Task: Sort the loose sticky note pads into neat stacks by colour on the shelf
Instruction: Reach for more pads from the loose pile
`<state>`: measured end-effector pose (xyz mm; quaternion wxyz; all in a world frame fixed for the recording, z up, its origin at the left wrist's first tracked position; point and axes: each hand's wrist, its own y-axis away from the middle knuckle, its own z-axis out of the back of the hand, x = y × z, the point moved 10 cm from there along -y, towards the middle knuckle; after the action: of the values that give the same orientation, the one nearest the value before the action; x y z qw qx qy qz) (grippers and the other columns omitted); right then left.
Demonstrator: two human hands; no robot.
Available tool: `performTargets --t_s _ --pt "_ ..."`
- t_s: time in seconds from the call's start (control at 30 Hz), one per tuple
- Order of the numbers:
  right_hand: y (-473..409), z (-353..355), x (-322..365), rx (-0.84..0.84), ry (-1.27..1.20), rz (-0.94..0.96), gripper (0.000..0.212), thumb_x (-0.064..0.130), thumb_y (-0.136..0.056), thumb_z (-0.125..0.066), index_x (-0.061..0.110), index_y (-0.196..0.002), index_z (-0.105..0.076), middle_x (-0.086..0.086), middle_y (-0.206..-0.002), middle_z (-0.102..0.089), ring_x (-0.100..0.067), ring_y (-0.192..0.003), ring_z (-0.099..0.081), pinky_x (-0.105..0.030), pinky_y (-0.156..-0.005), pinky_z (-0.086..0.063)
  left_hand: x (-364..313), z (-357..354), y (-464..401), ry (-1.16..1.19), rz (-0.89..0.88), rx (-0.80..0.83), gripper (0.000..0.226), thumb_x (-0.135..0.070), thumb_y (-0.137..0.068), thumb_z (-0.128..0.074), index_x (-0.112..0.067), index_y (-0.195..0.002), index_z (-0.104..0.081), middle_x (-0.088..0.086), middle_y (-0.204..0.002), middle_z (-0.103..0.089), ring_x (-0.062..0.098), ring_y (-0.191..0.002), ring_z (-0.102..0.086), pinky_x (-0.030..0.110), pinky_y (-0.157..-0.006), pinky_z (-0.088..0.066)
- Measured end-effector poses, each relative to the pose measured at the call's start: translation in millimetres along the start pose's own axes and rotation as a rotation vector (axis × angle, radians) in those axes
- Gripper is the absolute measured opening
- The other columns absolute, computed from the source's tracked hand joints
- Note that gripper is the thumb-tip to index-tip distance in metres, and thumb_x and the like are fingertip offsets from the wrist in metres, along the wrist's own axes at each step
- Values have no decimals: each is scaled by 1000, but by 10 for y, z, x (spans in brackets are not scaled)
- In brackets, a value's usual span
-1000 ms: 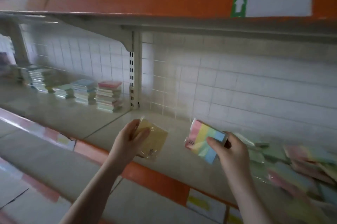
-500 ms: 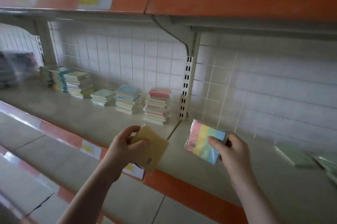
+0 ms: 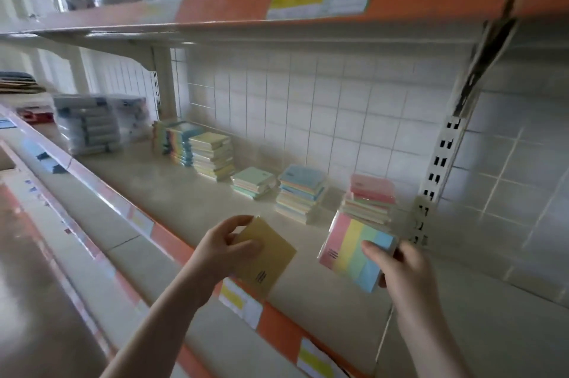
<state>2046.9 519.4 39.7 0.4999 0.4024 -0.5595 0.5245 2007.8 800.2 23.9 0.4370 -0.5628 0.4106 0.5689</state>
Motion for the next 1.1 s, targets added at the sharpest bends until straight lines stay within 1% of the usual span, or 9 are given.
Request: performTargets --t_s 0.2,0.37,0.47,0.57,0.63,0.73,0.87,0.97,1.1 --pt "-123 -743 -119 -87 2 -26 9 9 -80 -70 14 -74 -66 2 -65 -65 -15 -60 -59 -26 -55 -39 159 660 -631 -45 8 83 47 -24 -53 -69 -33 -98 -61 4 -77 -64 12 -55 -61 28 -51 -48" --pt "-220 -1475 -77 -184 -26 -16 10 6 -81 -69 12 -75 -64 4 -64 -63 -4 -51 -56 -22 -50 -40 212 1421 -1153 -69 -1 135 44 -22 -54 -65 -30 -98 -61 2 -70 -61 4 -42 -54 18 -37 -38" --pt "-272 -1937 -51 -219 -49 -23 6 4 -82 -67 8 -79 -64 0 -66 -61 6 -43 -52 -12 -41 -39 210 1898 -1449 -116 -4 135 41 -23 -55 -64 -33 -94 -61 -7 -59 -62 5 -42 -53 19 -37 -38" --pt "-328 -2342 -47 -231 -36 -51 10 6 -82 -68 11 -75 -64 0 -64 -61 6 -41 -51 -19 -45 -39 156 2209 -1720 -104 -8 154 42 -23 -55 -66 -31 -96 -63 -5 -61 -62 8 -47 -56 21 -43 -43" --pt "-383 -2541 -33 -236 -30 -63 7 6 -81 -69 8 -77 -64 0 -63 -60 5 -40 -50 -18 -44 -38 80 2305 -1898 -107 -21 171 41 -23 -56 -68 -31 -96 -63 -2 -65 -63 10 -51 -57 21 -45 -43" --pt "-507 -2752 1 -240 -18 -59 5 6 -81 -69 7 -79 -65 1 -63 -60 3 -42 -51 -16 -43 -38 -36 2327 -2185 -137 -56 196 34 -14 -72 -75 -31 -97 -62 0 -70 -62 9 -49 -53 19 -39 -37" --pt "-706 -2948 62 -238 -16 -41 4 6 -81 -69 8 -78 -66 1 -64 -60 3 -43 -51 -11 -41 -36 -211 2246 -2553 -176 -107 223 35 -4 -81 -70 -28 -104 -60 2 -77 -59 11 -55 -53 17 -39 -37" --pt "-841 -3053 53 -246 -1 -58 4 8 -81 -68 8 -78 -65 -1 -64 -58 -8 -51 -49 -17 -45 -35 -373 2194 -2789 -199 -138 246 37 -3 -83 -68 -24 -112 -58 2 -82 -57 12 -61 -55 15 -39 -39" --pt "-985 -3188 61 -258 6 -64 9 7 -81 -68 -1 -82 -65 -11 -70 -58 -19 -58 -47 -26 -49 -34 -659 2165 -3161 -237 -187 251 34 -4 -82 -69 -19 -110 -56 2 -84 -59 15 -67 -57 16 -40 -43"
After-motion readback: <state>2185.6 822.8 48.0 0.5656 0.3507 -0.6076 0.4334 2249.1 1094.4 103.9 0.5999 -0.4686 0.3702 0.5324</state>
